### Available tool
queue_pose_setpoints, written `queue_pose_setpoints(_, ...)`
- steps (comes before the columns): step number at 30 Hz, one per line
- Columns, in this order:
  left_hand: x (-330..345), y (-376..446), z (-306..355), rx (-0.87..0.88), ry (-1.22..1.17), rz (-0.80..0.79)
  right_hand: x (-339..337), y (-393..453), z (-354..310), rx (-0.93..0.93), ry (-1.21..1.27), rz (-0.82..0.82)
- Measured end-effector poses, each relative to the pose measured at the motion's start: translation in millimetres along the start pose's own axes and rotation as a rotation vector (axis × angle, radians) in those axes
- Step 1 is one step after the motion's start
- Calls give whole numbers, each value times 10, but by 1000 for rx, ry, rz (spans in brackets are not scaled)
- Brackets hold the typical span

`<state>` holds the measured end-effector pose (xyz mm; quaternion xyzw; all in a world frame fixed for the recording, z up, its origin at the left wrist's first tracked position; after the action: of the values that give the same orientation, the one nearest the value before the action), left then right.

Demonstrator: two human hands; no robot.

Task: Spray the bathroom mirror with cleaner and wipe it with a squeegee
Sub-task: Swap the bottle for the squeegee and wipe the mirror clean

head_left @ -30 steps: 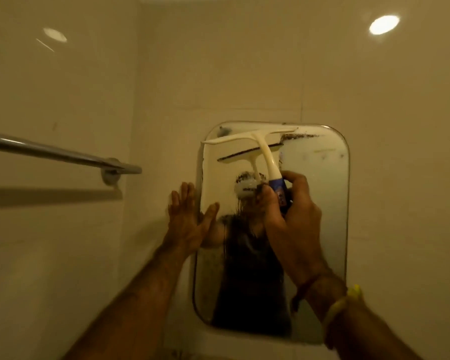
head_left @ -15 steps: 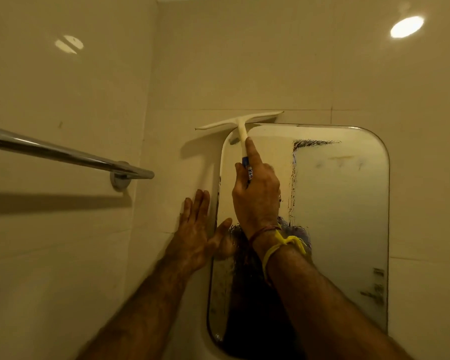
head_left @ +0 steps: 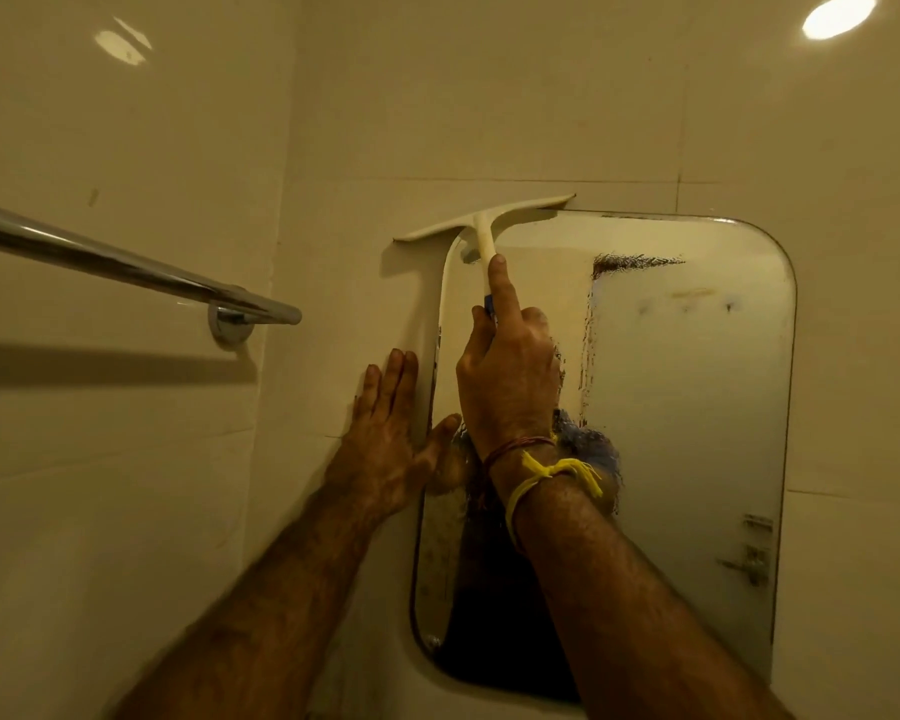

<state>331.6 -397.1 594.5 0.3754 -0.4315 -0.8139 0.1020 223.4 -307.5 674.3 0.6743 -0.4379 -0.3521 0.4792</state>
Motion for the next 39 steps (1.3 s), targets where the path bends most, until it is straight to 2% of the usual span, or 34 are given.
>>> queue_pose_setpoints(6,27,38,-47,17,50,7,1,-112,-31,1,-49,-5)
queue_pose_setpoints(26,-45,14,-69,47,19,-58,8,-506,19,58,27,2)
queue_pose_setpoints(39,-128,40,-101,69,-63,-93,-46,-993,138,85,62,-66)
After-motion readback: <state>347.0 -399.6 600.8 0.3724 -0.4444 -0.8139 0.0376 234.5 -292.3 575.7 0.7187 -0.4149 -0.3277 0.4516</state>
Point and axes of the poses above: each hand's wrist, its own y-axis towards the middle knuckle, its own x-axis out of the palm, z = x × y, the point moved 3 cm from there along y, towards the middle knuckle, and after that the axes turned 5 degrees about -y, right-handed, at the moved point
